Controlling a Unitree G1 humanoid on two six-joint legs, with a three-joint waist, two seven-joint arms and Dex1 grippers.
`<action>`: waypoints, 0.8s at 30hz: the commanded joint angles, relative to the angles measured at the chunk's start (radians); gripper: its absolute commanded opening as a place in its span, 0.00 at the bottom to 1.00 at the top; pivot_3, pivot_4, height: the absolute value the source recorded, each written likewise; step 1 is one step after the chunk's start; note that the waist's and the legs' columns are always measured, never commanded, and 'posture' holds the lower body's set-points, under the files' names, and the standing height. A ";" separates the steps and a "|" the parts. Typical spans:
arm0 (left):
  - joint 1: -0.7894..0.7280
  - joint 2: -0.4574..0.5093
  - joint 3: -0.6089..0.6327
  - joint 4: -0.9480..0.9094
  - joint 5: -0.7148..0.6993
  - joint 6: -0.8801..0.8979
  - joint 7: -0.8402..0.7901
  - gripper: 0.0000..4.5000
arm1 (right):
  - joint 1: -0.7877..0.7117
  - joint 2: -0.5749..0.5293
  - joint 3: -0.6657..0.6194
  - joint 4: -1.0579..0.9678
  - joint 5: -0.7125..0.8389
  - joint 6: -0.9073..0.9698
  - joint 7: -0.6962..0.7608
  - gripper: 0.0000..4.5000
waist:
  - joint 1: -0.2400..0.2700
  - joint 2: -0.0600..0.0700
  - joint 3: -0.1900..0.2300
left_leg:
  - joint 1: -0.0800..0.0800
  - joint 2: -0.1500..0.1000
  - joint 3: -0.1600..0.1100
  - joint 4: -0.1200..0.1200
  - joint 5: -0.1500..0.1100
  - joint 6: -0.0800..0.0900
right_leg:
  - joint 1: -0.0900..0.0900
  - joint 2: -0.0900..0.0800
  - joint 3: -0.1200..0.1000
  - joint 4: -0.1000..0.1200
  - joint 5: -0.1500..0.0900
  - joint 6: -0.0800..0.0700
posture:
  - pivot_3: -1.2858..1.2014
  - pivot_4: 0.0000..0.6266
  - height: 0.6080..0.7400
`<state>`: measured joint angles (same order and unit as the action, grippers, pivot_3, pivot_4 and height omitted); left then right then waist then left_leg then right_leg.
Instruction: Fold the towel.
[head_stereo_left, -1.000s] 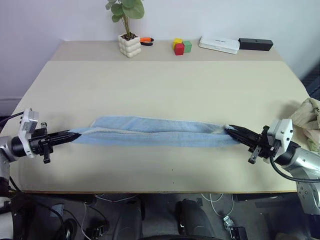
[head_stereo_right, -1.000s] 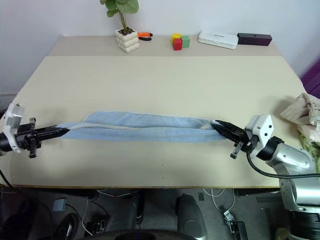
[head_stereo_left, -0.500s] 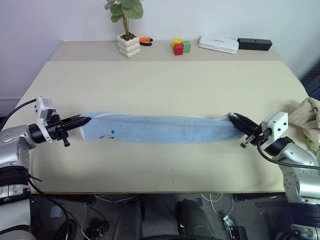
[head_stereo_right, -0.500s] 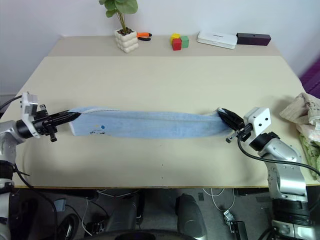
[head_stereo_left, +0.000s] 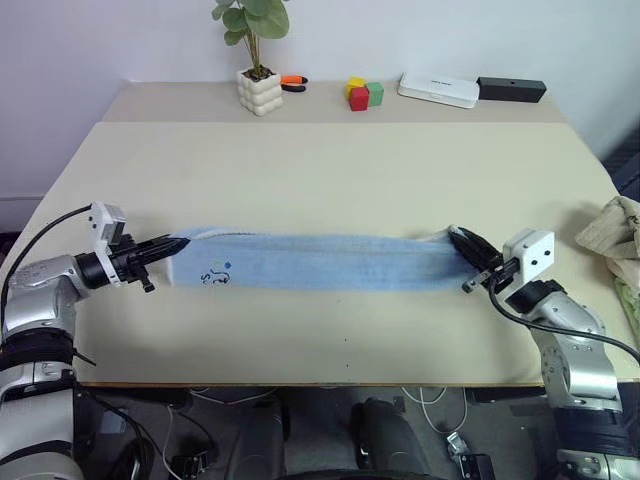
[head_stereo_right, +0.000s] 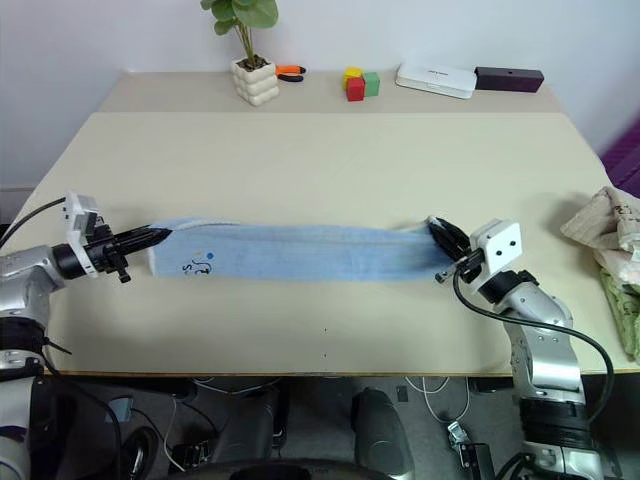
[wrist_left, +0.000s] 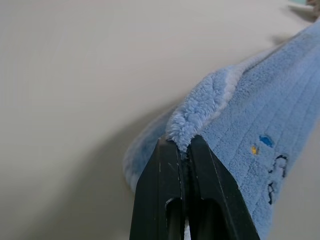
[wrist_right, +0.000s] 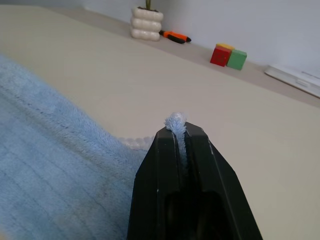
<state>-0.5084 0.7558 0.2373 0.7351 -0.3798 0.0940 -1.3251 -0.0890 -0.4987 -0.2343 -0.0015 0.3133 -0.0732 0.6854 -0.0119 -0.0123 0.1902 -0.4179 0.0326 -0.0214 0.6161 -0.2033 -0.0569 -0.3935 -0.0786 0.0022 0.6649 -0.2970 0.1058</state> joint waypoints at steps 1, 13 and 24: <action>-0.017 -0.004 -0.002 0.024 0.015 -0.008 0.023 0.00 | -0.027 -0.001 -0.007 0.014 -0.017 -0.032 -0.019 0.02 | 0.000 0.000 0.000 | 0.000 0.000 0.000 0.000 0.000 0.000 | 0.000 0.000 0.000 0.000 0.000 0.000 | 0.52 0.24 1.00; -0.038 -0.041 -0.019 0.071 0.036 -0.001 0.069 0.00 | -0.056 0.000 0.020 0.074 -0.068 -0.047 -0.060 0.02 | -0.001 0.000 0.000 | 0.000 0.000 0.000 0.000 0.000 0.000 | 0.000 0.000 0.000 0.000 0.000 0.000 | 0.52 0.24 1.00; -0.083 -0.047 -0.004 0.104 0.012 0.115 0.034 0.32 | -0.060 0.022 0.009 0.052 0.082 0.101 0.008 0.14 | -0.002 0.000 0.000 | 0.000 0.000 0.000 0.000 0.000 0.000 | 0.000 0.000 0.000 0.000 0.000 0.000 | 0.52 0.24 1.00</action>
<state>-0.5749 0.7034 0.2127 0.8612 -0.3491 0.2094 -1.2834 -0.1321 -0.4760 -0.2012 0.0809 0.3613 0.0184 0.6857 -0.0140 -0.0123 0.1902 -0.4174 0.0325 -0.0217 0.6162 -0.2033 -0.0570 -0.3931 -0.0785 0.0020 0.6654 -0.2969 0.1059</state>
